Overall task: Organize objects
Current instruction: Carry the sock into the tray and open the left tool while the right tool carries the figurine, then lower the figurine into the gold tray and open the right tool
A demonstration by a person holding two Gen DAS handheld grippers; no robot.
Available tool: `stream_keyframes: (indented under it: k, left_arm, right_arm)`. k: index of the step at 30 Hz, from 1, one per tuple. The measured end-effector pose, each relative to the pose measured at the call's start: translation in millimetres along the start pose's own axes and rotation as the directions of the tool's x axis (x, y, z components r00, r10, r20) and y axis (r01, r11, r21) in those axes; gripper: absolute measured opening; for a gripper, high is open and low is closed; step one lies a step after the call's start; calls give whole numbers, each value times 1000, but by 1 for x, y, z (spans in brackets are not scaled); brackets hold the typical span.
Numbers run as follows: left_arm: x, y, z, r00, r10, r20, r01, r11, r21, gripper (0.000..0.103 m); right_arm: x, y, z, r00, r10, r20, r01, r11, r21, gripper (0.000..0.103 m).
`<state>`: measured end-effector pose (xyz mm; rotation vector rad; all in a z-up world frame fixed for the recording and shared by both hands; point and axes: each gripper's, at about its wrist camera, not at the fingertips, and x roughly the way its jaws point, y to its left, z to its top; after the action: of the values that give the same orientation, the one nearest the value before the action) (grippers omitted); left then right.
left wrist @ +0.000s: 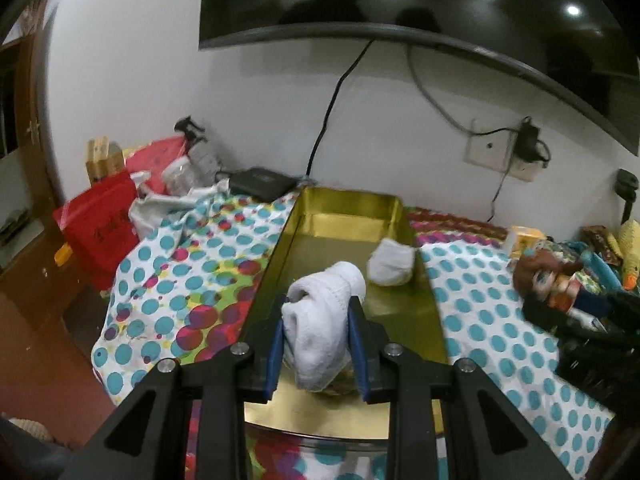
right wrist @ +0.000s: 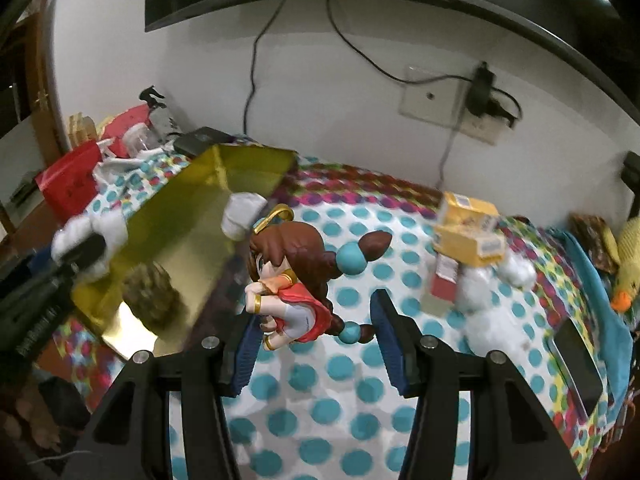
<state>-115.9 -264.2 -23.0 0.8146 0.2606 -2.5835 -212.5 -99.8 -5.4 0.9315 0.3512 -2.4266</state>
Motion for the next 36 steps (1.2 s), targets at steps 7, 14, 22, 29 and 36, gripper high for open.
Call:
stream_keyframes:
  k: [7, 14, 22, 29, 36]
  left_arm:
    - [18, 4, -7, 999, -13, -42, 13, 1000, -8, 29]
    - [29, 1, 5, 998, -40, -48, 38, 998, -42, 29]
    - [42, -8, 20, 999, -37, -31, 38, 999, 14, 31]
    - [48, -10, 18, 994, -96, -50, 97, 995, 12, 57]
    - [45, -7, 17, 996, -72, -51, 73, 997, 25, 57]
  right_arm:
    - [3, 13, 5, 1000, 5, 3, -5, 1000, -9, 50]
    - [3, 13, -2, 1000, 2, -9, -3, 1000, -17, 50]
    - [-2, 15, -6, 1000, 0, -10, 0, 1000, -21, 50]
    - [-3, 19, -5, 1000, -1, -10, 1, 999, -33, 50]
    - [2, 36, 1, 1000, 13, -12, -14, 998, -62, 50]
